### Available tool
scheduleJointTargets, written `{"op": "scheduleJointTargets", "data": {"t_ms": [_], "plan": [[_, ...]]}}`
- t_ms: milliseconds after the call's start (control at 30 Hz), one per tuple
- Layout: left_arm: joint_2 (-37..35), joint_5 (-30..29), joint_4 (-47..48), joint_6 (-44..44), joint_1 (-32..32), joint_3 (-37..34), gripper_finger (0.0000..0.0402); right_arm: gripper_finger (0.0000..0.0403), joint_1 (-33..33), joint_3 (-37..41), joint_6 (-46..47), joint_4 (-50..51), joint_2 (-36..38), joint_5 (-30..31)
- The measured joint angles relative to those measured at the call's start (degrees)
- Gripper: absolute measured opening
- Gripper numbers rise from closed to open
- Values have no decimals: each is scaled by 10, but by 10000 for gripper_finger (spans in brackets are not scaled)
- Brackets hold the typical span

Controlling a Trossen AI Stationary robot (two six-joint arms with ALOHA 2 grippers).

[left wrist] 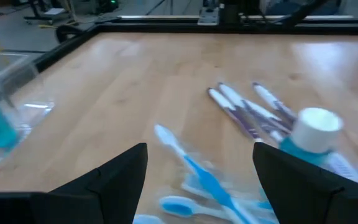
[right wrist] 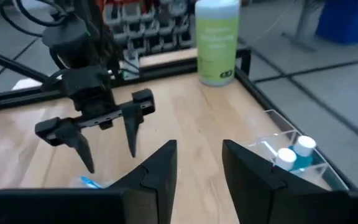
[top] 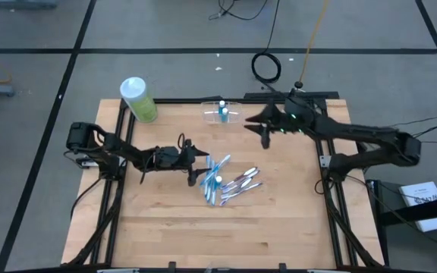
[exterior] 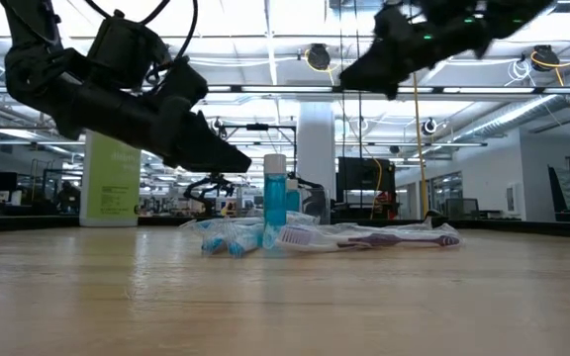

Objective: Pick & Place toothbrushing station
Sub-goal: Put the mouthwash into the transparent organizer

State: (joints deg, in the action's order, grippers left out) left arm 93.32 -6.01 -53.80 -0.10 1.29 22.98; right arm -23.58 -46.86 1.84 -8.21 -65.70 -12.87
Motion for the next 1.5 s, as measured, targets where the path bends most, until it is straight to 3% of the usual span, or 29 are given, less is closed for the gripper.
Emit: {"op": "scheduleJointTargets", "data": {"t_ms": [233,400,600,767,1033,1300,1500], "plan": [[0,0,1,-36,-22,0,296,118,64,162,24,-159,116,113],[0,-1,2,-35,-39,0,296,118,105,225,17,-253,151,116],[0,0,5,-28,-64,0,296,118,138,244,-23,-251,169,119],[0,-1,5,-36,-78,0,296,113,162,250,-56,-204,216,172],[0,-1,3,-12,-88,0,296,100,185,290,-18,-149,305,175],[0,-1,3,11,-88,0,296,100,192,357,-47,-269,316,176],[0,-1,3,14,-93,7,296,100,192,358,-56,-269,319,176]]}}
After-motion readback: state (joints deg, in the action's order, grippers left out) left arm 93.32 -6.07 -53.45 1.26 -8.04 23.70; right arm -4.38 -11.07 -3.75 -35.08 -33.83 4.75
